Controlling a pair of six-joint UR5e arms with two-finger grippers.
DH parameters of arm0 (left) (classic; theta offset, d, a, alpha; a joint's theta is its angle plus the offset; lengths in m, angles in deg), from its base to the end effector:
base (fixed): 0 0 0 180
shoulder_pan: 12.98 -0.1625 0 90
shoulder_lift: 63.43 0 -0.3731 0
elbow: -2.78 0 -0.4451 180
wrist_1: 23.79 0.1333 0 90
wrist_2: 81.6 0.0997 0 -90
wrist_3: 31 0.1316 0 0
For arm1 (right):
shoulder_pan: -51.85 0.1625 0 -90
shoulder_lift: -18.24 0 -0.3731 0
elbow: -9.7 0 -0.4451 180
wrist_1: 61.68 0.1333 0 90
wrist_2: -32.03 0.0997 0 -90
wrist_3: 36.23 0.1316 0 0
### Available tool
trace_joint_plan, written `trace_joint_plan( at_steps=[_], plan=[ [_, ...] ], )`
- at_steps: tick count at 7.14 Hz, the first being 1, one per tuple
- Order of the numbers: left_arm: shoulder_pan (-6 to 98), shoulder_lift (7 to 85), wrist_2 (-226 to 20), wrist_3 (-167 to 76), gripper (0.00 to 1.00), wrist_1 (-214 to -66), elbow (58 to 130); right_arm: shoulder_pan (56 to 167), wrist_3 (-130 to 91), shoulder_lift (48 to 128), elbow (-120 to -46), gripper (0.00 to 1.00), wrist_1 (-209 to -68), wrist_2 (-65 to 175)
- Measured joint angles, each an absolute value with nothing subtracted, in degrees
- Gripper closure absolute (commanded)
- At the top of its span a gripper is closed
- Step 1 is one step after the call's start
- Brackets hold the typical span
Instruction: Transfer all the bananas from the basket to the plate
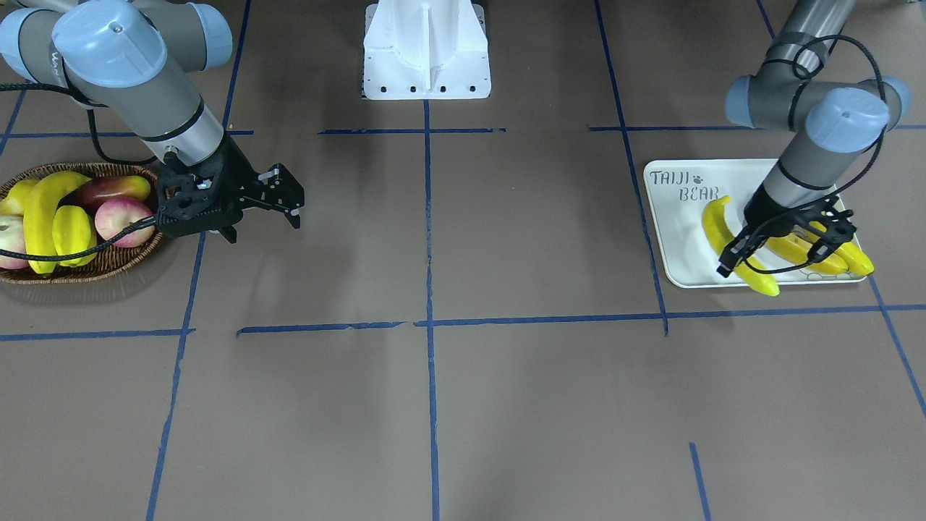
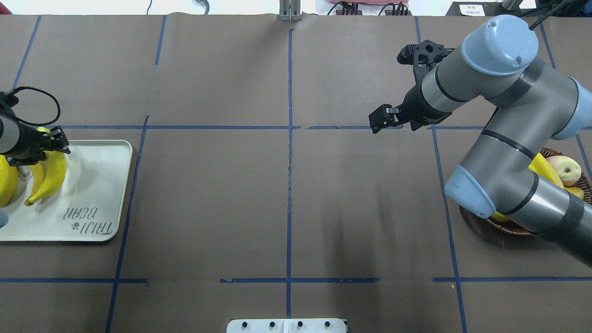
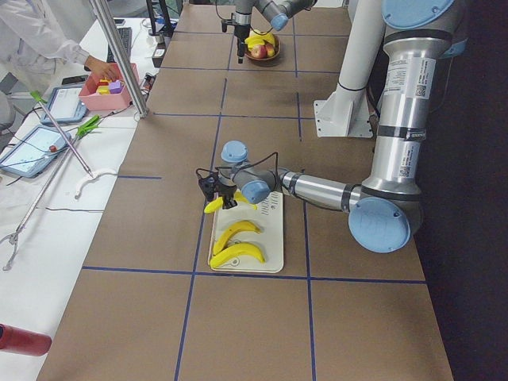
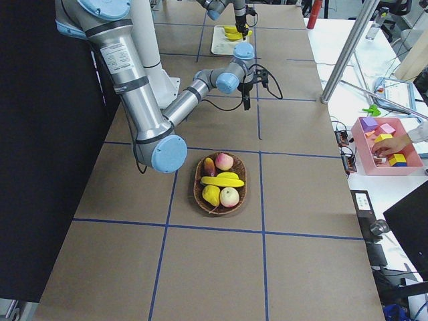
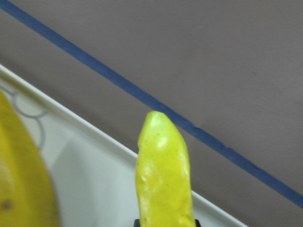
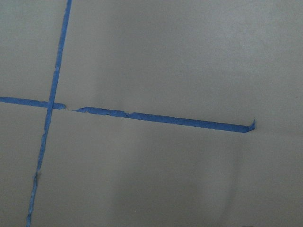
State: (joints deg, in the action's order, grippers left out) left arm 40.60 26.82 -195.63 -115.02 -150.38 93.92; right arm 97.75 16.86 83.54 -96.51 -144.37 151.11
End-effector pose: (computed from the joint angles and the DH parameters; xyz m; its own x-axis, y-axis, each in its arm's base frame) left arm 0.2916 -0.5295 0.5582 0.5265 -0.5533 -0.6455 0.5342 0.8059 -0.2551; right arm -0.3987 -0.5111 0.2123 0.5962 -0.1390 0.7907 -0.0217 0.9818 0.1889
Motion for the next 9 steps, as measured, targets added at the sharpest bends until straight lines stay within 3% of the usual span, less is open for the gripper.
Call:
trace_joint_plan(
  at_steps=[5,9],
  plan=[
    [46.2,26.7,-206.3,-108.3,0.0,-150.1,97.8,99.6,11.5,85.9,-102.1,0.01,-152.6,151.2],
    [48.9,31.9,-212.4,-108.9,0.0,-150.2,101.4,104.9,-7.0,107.8,-113.4,0.02,-149.6,150.5]
  ],
)
